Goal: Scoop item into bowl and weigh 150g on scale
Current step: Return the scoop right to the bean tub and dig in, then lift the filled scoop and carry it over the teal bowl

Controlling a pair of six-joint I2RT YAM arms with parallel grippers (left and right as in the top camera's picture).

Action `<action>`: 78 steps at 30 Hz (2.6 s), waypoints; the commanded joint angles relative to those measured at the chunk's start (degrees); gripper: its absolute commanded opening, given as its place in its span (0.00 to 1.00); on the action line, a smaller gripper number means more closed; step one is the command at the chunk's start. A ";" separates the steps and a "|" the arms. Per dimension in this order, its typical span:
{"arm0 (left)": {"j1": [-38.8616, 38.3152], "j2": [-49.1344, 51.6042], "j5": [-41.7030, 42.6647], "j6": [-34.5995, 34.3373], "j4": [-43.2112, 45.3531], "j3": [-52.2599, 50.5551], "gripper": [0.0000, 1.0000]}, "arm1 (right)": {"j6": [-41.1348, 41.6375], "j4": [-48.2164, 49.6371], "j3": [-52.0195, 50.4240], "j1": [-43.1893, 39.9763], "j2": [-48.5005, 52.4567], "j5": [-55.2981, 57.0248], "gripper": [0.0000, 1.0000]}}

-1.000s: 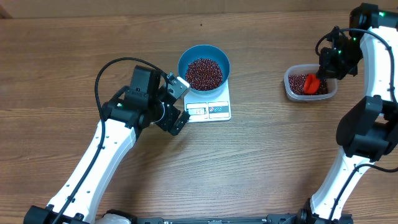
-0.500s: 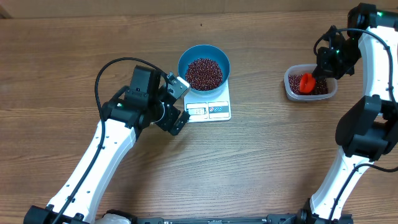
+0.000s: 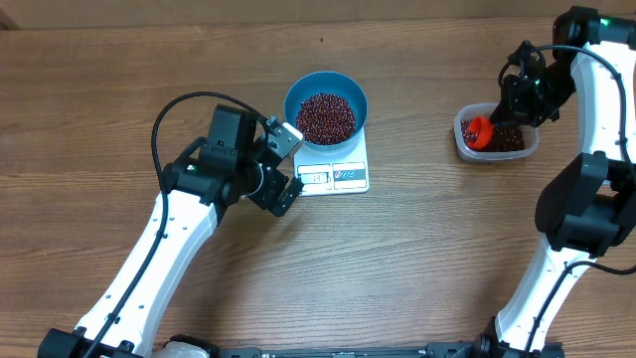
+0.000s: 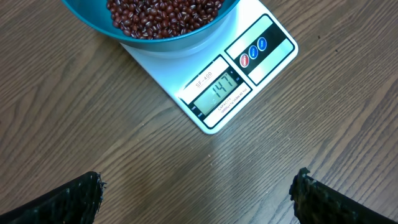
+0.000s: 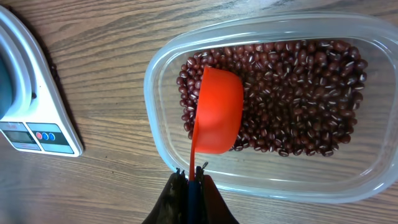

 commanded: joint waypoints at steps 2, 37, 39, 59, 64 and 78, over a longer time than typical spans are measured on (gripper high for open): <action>0.28 -1.20 0.24 -0.57 0.09 -0.15 1.00 | -1.03 0.11 -0.37 0.28 0.15 -1.55 0.04; 0.28 -1.20 0.24 -0.55 0.11 -0.15 0.99 | -12.22 -6.43 -0.28 -17.81 0.15 -33.38 0.04; 0.28 -1.20 0.24 -0.57 0.11 -0.15 1.00 | -12.24 -6.43 -0.28 -17.25 0.13 -34.16 0.04; 0.28 -1.20 0.24 -0.57 0.09 -0.15 1.00 | -7.76 -5.66 -0.17 6.62 -4.72 -39.78 0.04; 0.28 -1.20 0.24 -0.57 0.09 -0.15 1.00 | 0.98 -0.44 -0.17 12.55 -4.72 -36.20 0.04; 0.28 -1.20 0.24 -0.57 0.11 -0.15 0.99 | 6.58 8.11 8.92 22.10 -4.74 -20.24 0.04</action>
